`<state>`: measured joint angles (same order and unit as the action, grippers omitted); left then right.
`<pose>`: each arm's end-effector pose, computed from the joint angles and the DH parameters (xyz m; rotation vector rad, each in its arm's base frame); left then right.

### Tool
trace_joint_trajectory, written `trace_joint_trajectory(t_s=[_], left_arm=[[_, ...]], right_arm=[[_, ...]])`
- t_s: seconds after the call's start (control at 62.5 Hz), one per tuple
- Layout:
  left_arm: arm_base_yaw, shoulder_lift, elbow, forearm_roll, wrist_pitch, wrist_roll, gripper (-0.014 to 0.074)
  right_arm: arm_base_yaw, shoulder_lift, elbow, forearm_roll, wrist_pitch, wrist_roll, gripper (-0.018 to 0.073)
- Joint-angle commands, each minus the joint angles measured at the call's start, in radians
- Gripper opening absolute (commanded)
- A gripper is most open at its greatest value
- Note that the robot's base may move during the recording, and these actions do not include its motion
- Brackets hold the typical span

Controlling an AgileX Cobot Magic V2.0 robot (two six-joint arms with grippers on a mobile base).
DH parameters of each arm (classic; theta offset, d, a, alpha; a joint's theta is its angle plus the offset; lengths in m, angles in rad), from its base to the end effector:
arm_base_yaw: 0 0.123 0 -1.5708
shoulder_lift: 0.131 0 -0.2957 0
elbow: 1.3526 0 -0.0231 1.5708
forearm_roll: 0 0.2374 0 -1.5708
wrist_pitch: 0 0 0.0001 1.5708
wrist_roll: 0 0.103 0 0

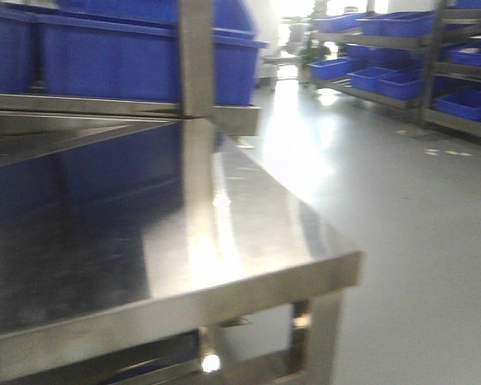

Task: Pick and sort blue part to right shelf
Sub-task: 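Turn the base away from the table carrying both blue parts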

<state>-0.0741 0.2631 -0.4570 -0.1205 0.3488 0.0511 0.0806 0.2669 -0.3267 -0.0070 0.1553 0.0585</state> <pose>0.0509 -0.0080 0.3178 0.0413 1.6374 -0.1380 0.0617 0.0049 0.2942 -0.0221 1.5799 0.1026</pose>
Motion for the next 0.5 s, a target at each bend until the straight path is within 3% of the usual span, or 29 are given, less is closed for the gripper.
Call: trace_joint_trajectory(t_s=[0.0,0.48], left_arm=[[0.003,0.010,-0.030,-0.003,-0.091,0.001,0.0386],[0.003,0.012,-0.030,-0.003,-0.091,0.001,0.0386]], right_arm=[[-0.006,0.005,-0.030,-0.011,-0.092,-0.011,0.0407],[-0.006,0.005,-0.030,-0.011,-0.092,-0.011,0.0407]])
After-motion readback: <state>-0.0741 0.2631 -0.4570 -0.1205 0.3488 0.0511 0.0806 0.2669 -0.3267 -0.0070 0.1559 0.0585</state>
